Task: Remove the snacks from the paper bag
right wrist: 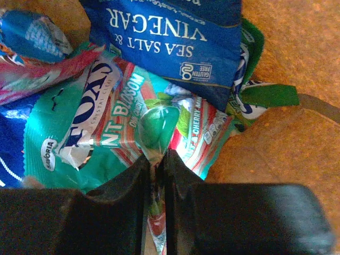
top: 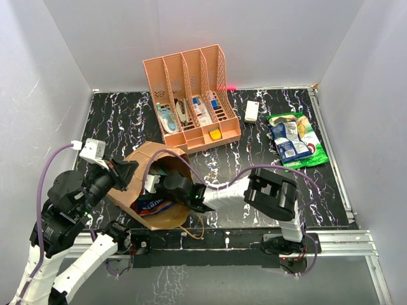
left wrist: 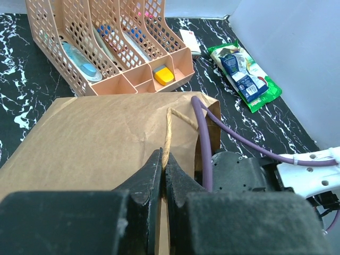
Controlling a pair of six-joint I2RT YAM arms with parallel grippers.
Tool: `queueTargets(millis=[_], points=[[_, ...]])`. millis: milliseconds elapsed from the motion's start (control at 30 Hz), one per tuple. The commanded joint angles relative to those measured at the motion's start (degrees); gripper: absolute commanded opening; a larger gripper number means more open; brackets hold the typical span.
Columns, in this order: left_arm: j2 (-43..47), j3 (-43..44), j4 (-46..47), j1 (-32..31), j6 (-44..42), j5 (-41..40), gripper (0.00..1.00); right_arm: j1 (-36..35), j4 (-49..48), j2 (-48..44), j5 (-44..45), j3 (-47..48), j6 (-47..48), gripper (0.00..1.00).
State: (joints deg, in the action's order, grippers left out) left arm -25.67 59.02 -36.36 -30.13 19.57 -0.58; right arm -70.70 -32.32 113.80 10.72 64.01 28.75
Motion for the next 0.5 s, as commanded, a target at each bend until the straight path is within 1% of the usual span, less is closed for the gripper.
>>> queueTargets(millis=[0, 267, 300, 467], points=[[1.29, -0.25, 1.08, -0.19, 0.47, 1.14, 0.00, 0.30, 1.29, -6.99, -2.96, -1.17, -5.78, 0.14], [0.92, -0.48, 1.61, -0.14, 0.42, 1.09, 0.00, 0.25, 7.23, -13.32, -8.42, -4.75, -13.19, 0.08], [0.70, -0.61, 1.67, -0.14, 0.20, 1.23, 0.00, 0.21, 7.60, -15.25, -8.97, -5.36, -14.13, 0.08], [0.44, -1.43, 2.60, -0.11, 0.63, 1.60, 0.00, 0.21, 5.14, -20.73, -9.27, -10.53, -19.64, 0.08]])
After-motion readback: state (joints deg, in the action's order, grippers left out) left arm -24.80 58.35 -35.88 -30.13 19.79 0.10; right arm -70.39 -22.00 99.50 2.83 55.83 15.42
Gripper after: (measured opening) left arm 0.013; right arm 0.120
